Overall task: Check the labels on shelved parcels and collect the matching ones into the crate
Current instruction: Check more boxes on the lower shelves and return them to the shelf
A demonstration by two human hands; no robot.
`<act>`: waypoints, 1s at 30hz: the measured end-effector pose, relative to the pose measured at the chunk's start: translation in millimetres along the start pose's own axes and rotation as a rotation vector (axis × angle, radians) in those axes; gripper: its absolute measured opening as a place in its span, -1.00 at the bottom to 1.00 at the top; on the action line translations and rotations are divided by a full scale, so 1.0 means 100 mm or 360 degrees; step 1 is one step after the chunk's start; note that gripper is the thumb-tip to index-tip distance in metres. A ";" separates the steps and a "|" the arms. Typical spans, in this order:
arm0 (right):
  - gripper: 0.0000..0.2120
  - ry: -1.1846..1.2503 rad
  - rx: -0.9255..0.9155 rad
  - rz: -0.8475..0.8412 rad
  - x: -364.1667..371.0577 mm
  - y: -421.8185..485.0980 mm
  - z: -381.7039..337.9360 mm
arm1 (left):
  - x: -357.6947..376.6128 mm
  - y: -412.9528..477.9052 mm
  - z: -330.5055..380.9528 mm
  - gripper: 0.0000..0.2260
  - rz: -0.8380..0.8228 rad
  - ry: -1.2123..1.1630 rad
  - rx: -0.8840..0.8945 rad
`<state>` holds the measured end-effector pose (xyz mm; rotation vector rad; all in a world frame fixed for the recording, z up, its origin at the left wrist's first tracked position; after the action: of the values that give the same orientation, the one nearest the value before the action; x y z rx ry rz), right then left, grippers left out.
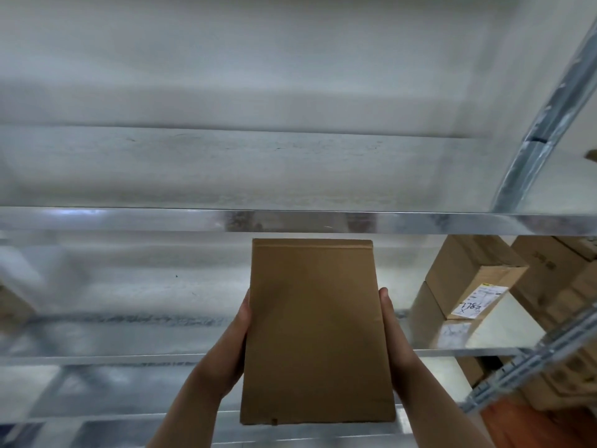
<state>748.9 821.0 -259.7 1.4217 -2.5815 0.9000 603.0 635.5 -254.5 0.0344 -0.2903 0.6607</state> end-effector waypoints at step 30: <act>-0.13 -0.0206 -0.0001 0.0237 0.05 0.11 0.06 | 0.04 0.23 -0.21 -0.42 0.0215 -0.0032 -0.0130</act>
<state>738.3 818.5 -268.3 1.3447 -2.8148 0.8503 597.5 658.8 -274.3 -0.0573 -0.3407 0.7822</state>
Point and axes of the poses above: each hand's wrist, its own y-axis towards the middle knuckle, its own x-axis out of the palm, z = x × y, the point moved 7 cm from there along y, towards the middle knuckle, and after that the axes turned 9 degrees about x, right-handed, at the moved point
